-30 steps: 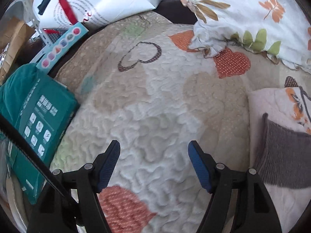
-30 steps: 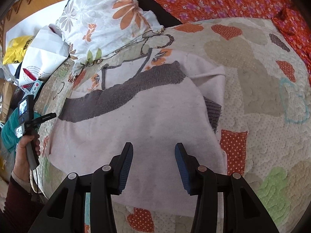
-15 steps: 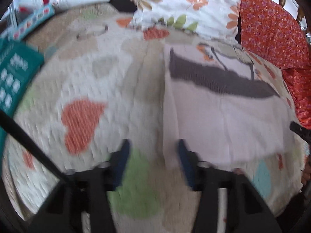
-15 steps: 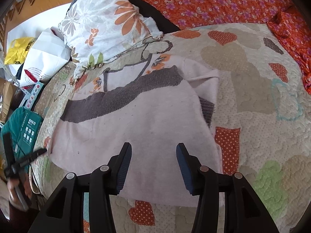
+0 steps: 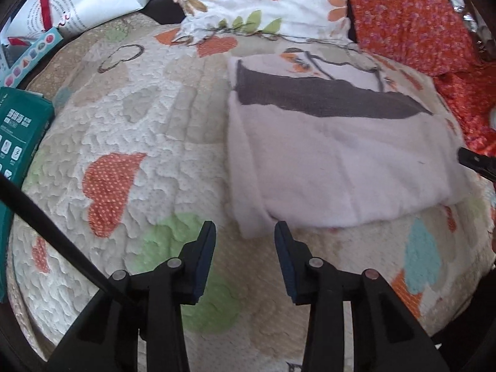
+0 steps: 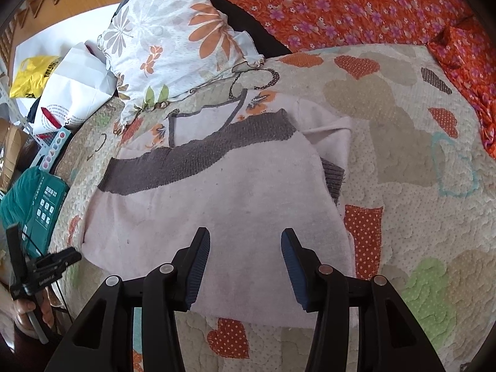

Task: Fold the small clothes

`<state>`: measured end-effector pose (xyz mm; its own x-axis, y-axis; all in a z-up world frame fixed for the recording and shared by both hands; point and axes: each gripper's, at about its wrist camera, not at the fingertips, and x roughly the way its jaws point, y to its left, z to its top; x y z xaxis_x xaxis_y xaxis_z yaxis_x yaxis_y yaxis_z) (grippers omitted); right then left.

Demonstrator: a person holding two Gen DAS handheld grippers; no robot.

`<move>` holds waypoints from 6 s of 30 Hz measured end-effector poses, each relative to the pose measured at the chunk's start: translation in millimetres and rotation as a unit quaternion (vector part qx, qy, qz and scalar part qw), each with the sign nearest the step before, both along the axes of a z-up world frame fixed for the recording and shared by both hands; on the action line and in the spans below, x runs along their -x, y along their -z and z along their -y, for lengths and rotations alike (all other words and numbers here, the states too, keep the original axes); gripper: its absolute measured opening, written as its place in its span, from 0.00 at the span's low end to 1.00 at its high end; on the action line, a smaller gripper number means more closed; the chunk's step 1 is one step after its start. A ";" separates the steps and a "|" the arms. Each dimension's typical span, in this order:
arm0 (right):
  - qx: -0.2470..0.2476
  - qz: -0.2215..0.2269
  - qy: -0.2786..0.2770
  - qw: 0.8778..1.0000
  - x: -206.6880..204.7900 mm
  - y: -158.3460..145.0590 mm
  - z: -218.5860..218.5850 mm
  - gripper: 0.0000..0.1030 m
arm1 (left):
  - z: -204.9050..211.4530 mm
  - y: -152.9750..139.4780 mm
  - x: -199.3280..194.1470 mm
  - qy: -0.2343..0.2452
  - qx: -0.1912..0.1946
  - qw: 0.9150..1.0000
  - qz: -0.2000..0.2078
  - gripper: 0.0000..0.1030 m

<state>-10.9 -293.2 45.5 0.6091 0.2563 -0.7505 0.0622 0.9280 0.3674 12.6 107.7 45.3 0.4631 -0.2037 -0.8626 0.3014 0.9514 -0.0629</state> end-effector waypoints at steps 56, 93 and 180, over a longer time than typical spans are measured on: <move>0.055 -0.047 -0.013 0.997 1.3 27.0 1.4 0.40 | 98.5 -56.8 12.6 -0.104 0.026 0.988 0.112 0.83; 0.088 0.015 0.049 0.995 -22.1 19.0 35.1 0.40 | 130.5 37.2 -17.2 -0.077 -0.019 0.994 0.082 1.00; 0.189 0.089 -0.272 0.939 23.6 27.2 -282.3 0.46 | -21.4 24.8 -160.8 -0.098 0.223 0.965 -0.101 0.82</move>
<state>-34.5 -10.9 18.3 0.5900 0.3011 -0.7492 -0.4894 0.8714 -0.0352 173.3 129.1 20.5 0.3623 -0.5006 -0.7862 0.0574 0.8539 -0.5173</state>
